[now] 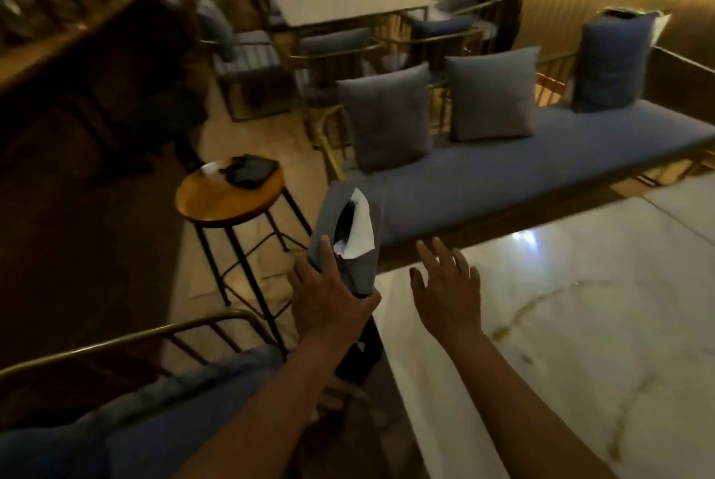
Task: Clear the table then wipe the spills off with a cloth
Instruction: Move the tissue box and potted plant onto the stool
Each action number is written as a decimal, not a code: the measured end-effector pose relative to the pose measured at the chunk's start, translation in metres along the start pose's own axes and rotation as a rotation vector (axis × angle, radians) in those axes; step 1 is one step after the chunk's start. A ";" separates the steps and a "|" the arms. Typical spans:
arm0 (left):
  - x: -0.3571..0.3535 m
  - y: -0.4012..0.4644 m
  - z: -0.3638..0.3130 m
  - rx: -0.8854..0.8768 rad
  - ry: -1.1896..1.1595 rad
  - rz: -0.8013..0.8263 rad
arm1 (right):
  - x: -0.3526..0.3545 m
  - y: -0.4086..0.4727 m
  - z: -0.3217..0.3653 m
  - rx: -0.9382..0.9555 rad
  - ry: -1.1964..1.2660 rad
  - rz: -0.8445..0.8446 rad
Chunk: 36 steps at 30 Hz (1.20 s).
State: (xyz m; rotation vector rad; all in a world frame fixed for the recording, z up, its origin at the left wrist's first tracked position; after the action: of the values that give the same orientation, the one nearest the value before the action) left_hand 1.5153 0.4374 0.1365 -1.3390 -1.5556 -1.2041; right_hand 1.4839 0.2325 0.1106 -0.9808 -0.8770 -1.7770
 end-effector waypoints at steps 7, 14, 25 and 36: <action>0.016 0.091 0.103 0.209 0.031 -0.094 | -0.063 0.099 0.108 0.182 0.060 0.052; 0.029 0.169 0.177 0.396 0.037 -0.112 | -0.130 0.170 0.191 0.255 0.050 0.170; 0.004 0.293 0.258 0.647 0.075 -0.111 | -0.241 0.283 0.301 0.436 0.017 0.364; -0.072 0.420 0.293 0.906 0.020 -0.104 | -0.359 0.406 0.356 0.586 -0.071 0.529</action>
State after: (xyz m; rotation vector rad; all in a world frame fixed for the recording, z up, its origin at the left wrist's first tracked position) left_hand 1.9530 0.7036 0.0628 -0.6438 -1.8335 -0.4273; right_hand 2.0513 0.5306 0.0089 -0.7889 -0.9919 -0.9626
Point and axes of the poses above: each hand's wrist, its own y-axis towards the middle knuckle, its own x-axis out of the back of the hand, z = x × y, the point moved 9 cm from there along y, towards the middle knuckle, and after that the axes turned 4 degrees about y, right-handed, at the moved point
